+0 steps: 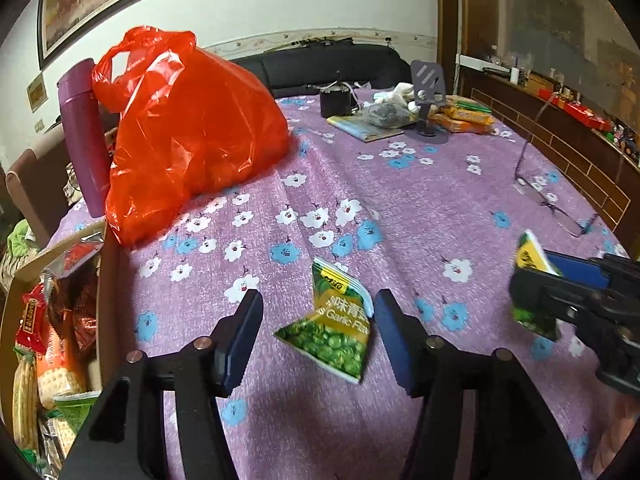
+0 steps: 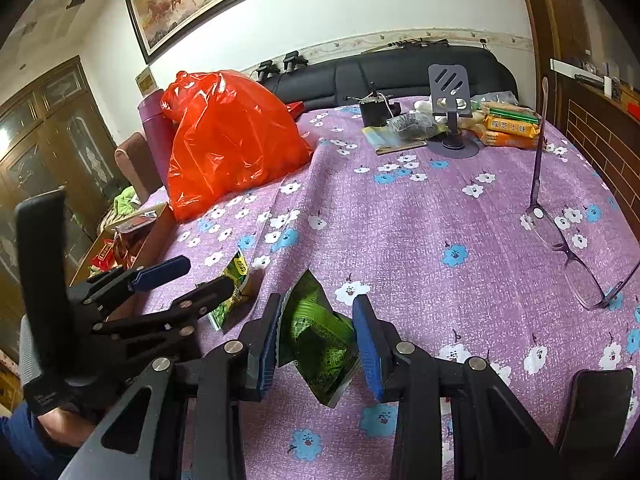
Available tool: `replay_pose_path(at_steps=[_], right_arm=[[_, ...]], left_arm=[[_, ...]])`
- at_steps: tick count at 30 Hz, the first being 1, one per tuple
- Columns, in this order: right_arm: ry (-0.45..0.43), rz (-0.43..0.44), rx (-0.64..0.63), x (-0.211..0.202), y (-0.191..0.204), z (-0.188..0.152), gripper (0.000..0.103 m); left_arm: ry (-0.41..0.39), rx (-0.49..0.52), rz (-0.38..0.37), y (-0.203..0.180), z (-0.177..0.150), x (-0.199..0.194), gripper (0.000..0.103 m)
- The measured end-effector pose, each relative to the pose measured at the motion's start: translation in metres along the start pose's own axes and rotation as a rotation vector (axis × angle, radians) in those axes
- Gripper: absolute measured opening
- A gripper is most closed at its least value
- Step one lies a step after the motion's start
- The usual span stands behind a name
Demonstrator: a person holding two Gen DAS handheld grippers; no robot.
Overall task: Organize snacks
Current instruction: 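Lift both held green packets off the table toward the cardboard tray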
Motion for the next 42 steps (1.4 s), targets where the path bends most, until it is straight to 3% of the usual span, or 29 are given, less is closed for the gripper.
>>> replay_pose_path(at_steps=[9, 13, 19, 25, 42], right_arm=[[0.004, 0.003, -0.001, 0.001, 0.001, 0.0, 0.038], [0.005, 0.002, -0.002, 0.002, 0.001, -0.001, 0.038], [0.002, 0.002, -0.002, 0.001, 0.002, 0.0, 0.038], [-0.004, 0.002, -0.004, 0.001, 0.003, 0.0, 0.038], [-0.018, 0.005, 0.011, -0.002, 0.0, 0.001, 0.038]], left_arm=[[0.071, -0.026, -0.084, -0.003, 0.001, 0.025, 0.057], [0.114, -0.029, -0.075, -0.003, -0.003, 0.031, 0.029], [0.111, -0.059, -0.091, 0.003, -0.004, 0.029, 0.026], [-0.004, -0.009, -0.023, -0.001, 0.0, 0.005, 0.026], [-0.219, 0.165, 0.14, -0.026, 0.004, -0.031, 0.026]])
Point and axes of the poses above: each gripper's, at about its wrist camera, not at the fingertips, and x roughly the way its jaws point, y to its left, z to its top, the point moved 4 cm from there along x, roughly the way its jaws point, and after that the axes turned 2 degrees about -x, right-handed, at the moved point
